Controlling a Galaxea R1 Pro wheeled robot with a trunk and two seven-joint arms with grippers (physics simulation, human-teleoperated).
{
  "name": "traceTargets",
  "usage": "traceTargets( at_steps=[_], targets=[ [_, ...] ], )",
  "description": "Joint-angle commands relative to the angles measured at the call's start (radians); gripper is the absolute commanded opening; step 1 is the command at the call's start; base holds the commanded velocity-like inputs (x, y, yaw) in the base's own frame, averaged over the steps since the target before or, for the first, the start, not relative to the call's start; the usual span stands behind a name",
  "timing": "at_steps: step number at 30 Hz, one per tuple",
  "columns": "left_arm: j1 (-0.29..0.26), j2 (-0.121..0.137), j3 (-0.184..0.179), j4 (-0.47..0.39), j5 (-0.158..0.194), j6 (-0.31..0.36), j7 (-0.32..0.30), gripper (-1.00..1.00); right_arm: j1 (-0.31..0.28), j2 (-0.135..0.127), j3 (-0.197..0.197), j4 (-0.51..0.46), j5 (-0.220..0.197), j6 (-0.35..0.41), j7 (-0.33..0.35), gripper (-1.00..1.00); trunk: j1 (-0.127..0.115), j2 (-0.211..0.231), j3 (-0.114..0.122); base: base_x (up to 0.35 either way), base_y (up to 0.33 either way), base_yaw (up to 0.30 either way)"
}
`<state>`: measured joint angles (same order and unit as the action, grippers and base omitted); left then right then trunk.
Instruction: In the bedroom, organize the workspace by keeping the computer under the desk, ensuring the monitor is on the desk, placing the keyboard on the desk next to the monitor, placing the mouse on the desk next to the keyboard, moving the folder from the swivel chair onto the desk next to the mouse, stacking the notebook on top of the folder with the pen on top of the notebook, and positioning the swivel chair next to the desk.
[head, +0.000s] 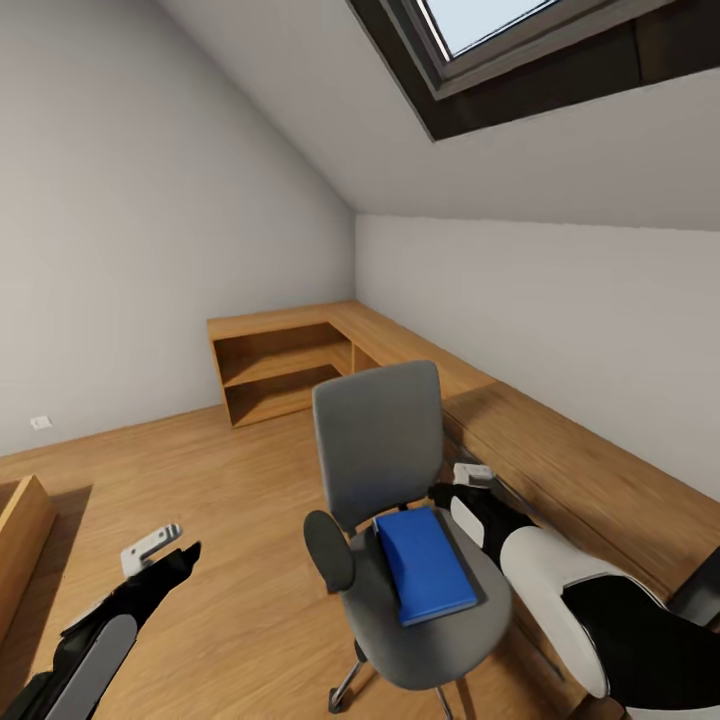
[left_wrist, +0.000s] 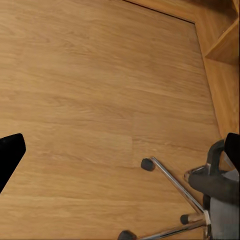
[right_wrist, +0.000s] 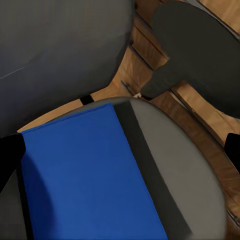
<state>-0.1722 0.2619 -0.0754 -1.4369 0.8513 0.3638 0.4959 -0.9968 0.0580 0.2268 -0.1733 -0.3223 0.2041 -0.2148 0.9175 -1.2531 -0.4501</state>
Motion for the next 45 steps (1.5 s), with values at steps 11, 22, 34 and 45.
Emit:
traceTargets(
  at_steps=[11, 22, 34, 45],
  targets=[
    [0.093, 0.002, 0.049, -0.176, 0.008, 0.007, 0.009, 1.0, 0.002, 0.006, 0.012, -0.002, -0.006, 0.004, -0.006, 1.0, 0.042, -0.078, -0.036, 0.0, 0.0, 0.0],
    [0.096, 0.0, 0.052, -0.18, 0.008, 0.007, 0.041, 1.0, 0.003, 0.007, 0.011, -0.004, -0.008, 0.006, -0.007, 1.0, 0.085, -0.155, -0.07, 0.0, 0.0, 0.0],
    [0.097, -0.001, 0.052, -0.179, 0.016, 0.007, 0.064, 1.0, 0.003, 0.006, 0.011, -0.004, -0.01, 0.01, -0.005, 1.0, 0.131, -0.239, -0.108, 0.0, 0.0, 0.0],
    [0.097, 0.0, 0.052, -0.179, 0.058, 0.007, 0.065, 1.0, 0.003, 0.003, 0.01, -0.003, -0.011, 0.009, -0.005, 1.0, 0.173, -0.316, -0.142, 0.0, 0.0, 0.0]
  ],
)
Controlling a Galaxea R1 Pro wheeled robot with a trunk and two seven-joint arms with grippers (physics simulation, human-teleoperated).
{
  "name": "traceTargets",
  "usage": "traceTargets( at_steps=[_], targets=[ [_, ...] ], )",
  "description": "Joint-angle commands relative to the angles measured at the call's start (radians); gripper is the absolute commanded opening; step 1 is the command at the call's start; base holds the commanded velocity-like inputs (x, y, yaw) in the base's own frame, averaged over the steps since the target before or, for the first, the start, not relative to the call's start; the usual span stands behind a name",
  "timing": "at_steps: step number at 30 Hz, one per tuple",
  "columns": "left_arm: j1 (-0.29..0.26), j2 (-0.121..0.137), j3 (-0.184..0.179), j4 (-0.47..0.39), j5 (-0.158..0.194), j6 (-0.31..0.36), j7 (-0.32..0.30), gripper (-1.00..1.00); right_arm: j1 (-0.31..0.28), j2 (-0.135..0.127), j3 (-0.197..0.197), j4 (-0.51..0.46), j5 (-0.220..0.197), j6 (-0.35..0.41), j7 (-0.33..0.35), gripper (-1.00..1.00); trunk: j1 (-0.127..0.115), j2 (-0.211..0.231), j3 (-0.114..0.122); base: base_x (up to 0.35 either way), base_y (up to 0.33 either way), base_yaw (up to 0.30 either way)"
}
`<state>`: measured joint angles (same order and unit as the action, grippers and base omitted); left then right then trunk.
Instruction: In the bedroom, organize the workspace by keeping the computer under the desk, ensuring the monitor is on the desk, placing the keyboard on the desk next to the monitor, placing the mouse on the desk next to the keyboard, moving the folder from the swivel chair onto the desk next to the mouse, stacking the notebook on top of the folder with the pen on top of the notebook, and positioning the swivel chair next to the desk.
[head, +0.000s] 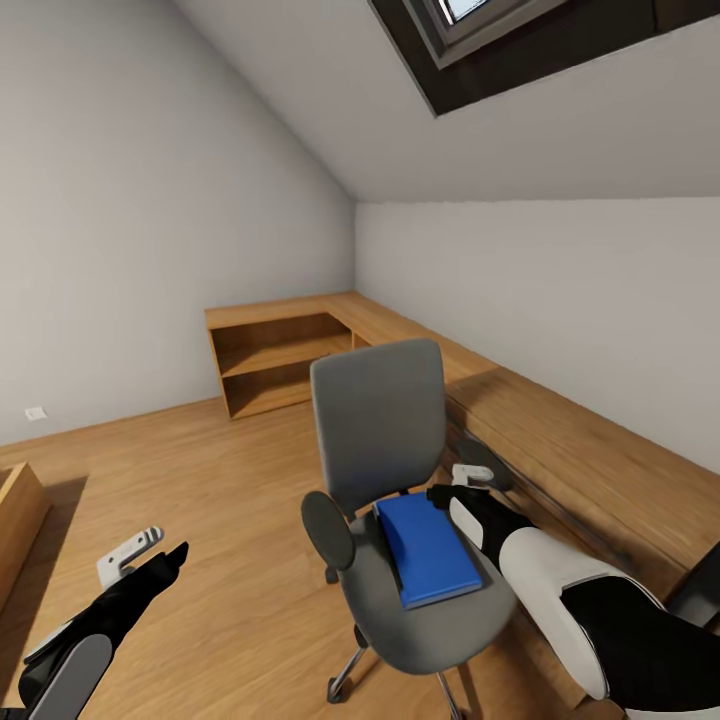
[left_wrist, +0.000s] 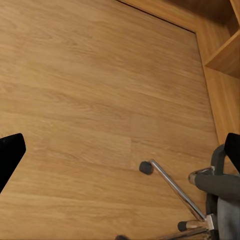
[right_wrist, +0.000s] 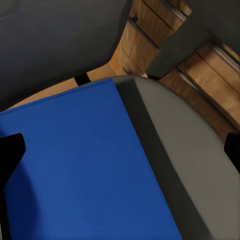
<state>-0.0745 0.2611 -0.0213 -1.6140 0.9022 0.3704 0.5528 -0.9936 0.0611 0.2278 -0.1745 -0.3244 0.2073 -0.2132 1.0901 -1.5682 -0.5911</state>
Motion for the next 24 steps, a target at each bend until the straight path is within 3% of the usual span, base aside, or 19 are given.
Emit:
traceTargets(
  at_steps=[1, 24],
  targets=[
    [-0.001, 0.001, -0.002, -0.001, 0.008, 0.001, 0.009, 1.0, 0.0, 0.0, 0.009, -0.002, -0.008, 0.005, -0.006, 1.0, 0.004, -0.008, -0.004, 0.0, 0.0, 0.0],
    [-0.001, 0.001, -0.002, -0.001, 0.014, 0.001, 0.009, 1.0, 0.0, -0.004, 0.005, -0.004, -0.009, 0.006, -0.008, 1.0, 0.092, -0.169, -0.076, 0.0, 0.0, 0.0]
  ],
)
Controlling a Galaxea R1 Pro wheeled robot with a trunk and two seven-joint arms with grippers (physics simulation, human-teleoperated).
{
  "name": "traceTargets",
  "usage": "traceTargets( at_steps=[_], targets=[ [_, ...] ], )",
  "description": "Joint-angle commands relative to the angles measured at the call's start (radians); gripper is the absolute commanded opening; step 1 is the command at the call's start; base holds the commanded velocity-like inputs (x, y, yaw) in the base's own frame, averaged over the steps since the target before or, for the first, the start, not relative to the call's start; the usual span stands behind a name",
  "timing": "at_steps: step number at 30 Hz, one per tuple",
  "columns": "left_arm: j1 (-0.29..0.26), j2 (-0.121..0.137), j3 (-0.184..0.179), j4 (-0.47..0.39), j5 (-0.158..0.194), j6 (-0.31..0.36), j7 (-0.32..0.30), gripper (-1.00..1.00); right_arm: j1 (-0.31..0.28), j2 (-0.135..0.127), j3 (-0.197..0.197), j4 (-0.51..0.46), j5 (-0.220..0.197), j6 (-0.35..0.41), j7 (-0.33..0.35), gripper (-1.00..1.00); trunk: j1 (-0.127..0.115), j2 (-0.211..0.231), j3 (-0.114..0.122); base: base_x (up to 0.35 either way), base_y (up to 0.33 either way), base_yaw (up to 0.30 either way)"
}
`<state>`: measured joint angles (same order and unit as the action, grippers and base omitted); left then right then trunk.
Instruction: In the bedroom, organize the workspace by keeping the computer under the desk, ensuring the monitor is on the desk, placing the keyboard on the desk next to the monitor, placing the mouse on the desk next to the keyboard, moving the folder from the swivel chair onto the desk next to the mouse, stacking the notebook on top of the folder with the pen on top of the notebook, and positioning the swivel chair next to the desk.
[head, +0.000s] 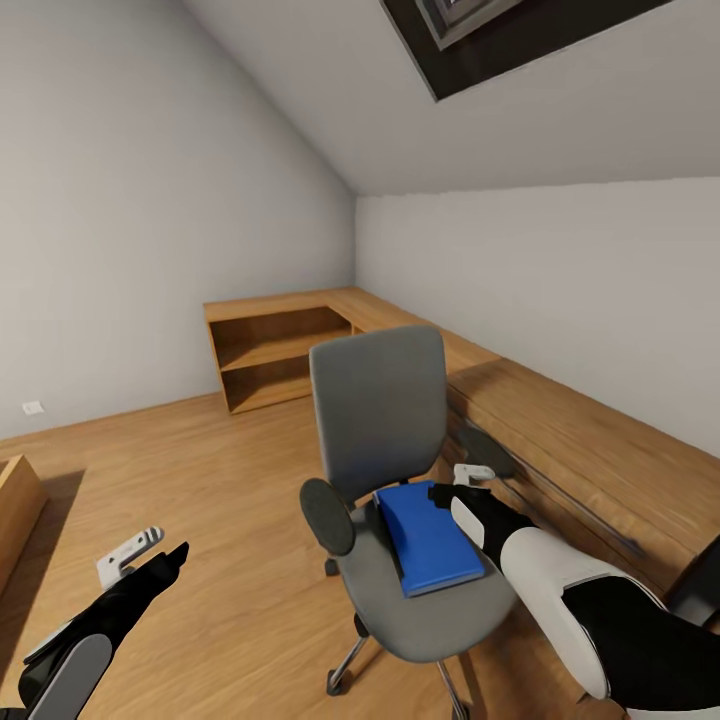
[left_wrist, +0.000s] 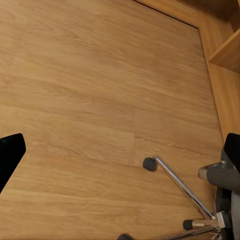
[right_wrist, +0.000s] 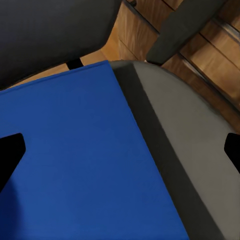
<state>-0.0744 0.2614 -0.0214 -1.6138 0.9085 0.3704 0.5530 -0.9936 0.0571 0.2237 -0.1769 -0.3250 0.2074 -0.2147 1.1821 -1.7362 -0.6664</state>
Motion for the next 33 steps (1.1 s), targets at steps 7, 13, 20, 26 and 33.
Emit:
traceTargets(
  at_steps=[7, 13, 20, 26, 33],
  targets=[
    [-0.001, 0.001, -0.001, -0.001, 0.008, 0.001, 0.008, 1.0, 0.0, 0.0, 0.008, -0.002, -0.008, 0.006, -0.006, 1.0, 0.027, -0.05, -0.023, 0.0, 0.0, 0.0],
    [-0.001, 0.002, 0.0, -0.001, 0.007, 0.001, 0.008, 1.0, 0.0, -0.001, 0.008, -0.003, -0.008, 0.005, -0.006, 1.0, 0.046, -0.085, -0.039, 0.0, 0.0, 0.0],
    [-0.001, 0.002, -0.001, -0.001, 0.006, 0.001, 0.009, 1.0, 0.0, -0.002, 0.009, -0.003, -0.008, 0.005, -0.007, 1.0, 0.046, -0.085, -0.039, 0.0, 0.0, 0.0],
    [-0.001, 0.001, -0.002, 0.0, 0.003, 0.001, 0.008, 1.0, 0.0, -0.002, 0.009, -0.003, -0.008, 0.004, -0.008, 1.0, 0.046, -0.085, -0.039, 0.002, 0.0, 0.0],
    [-0.001, 0.001, -0.002, 0.011, 0.001, 0.001, 0.008, 1.0, 0.0, -0.002, 0.009, -0.003, -0.008, 0.004, -0.008, 1.0, 0.046, -0.085, -0.039, 0.177, 0.0, 0.0]
  ],
)
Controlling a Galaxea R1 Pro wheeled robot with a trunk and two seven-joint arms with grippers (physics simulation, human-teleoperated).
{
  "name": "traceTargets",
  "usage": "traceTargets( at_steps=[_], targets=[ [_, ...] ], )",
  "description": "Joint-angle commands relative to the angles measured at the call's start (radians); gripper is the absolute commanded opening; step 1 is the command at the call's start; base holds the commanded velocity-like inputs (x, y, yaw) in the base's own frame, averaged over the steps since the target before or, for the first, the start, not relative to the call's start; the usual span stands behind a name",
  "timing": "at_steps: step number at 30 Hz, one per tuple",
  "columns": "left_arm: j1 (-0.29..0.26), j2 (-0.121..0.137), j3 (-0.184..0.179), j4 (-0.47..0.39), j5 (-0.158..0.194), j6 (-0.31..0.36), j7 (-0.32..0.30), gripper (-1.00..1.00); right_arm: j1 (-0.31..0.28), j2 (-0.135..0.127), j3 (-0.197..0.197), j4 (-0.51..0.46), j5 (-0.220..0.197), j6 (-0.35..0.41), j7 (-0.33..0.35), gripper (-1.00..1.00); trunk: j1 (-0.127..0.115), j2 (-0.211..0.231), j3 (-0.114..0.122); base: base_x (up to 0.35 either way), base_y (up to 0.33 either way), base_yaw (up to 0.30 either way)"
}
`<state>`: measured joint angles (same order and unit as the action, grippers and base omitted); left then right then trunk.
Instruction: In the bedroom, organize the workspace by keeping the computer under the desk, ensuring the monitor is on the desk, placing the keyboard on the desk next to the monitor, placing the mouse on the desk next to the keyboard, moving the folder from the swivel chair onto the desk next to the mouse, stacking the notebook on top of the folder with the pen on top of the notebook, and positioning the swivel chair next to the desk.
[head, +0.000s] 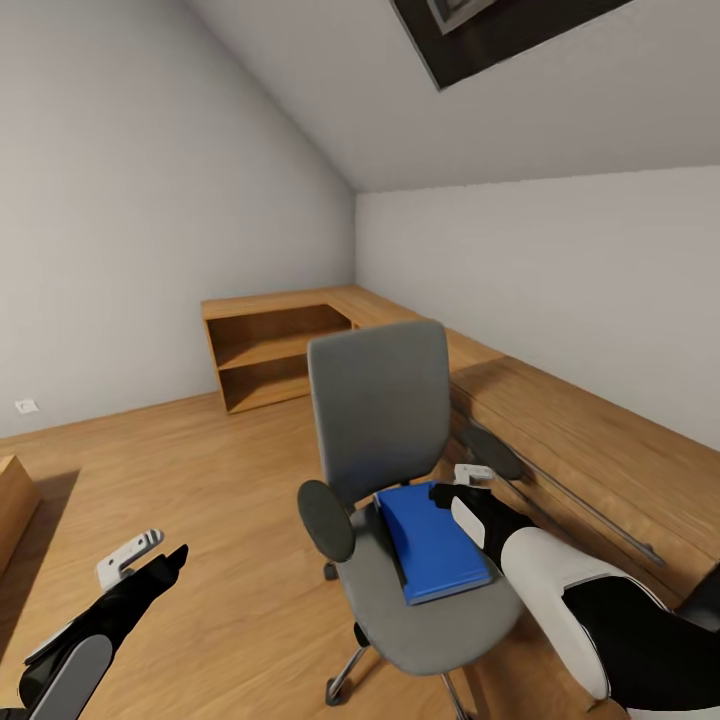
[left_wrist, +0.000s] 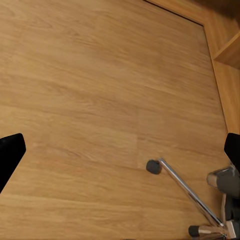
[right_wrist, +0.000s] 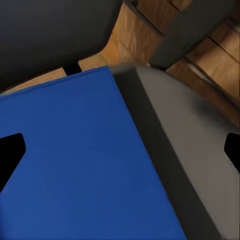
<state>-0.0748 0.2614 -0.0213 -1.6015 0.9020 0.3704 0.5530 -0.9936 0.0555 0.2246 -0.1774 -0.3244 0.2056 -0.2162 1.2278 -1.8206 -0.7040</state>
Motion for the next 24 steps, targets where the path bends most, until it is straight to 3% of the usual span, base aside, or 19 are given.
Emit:
traceTargets(
  at_steps=[1, 17, 24],
  targets=[
    [-0.001, 0.001, -0.002, -0.001, 0.007, 0.001, 0.008, 1.0, 0.0, 0.0, 0.009, -0.002, -0.008, 0.006, -0.006, 1.0, 0.0, 0.0, -0.001, 0.276, 0.0, 0.0],
    [-0.001, 0.001, -0.002, 0.002, 0.007, 0.001, 0.008, 1.0, 0.0, 0.0, 0.009, -0.002, -0.008, 0.005, -0.006, 1.0, 0.0, 0.0, -0.001, 0.169, -0.013, 0.0],
    [0.0, 0.001, -0.002, 0.002, 0.008, 0.001, 0.008, 1.0, 0.0, 0.0, 0.009, -0.002, -0.008, 0.005, -0.006, 1.0, 0.0, 0.0, -0.001, 0.054, -0.007, 0.0]
  ],
)
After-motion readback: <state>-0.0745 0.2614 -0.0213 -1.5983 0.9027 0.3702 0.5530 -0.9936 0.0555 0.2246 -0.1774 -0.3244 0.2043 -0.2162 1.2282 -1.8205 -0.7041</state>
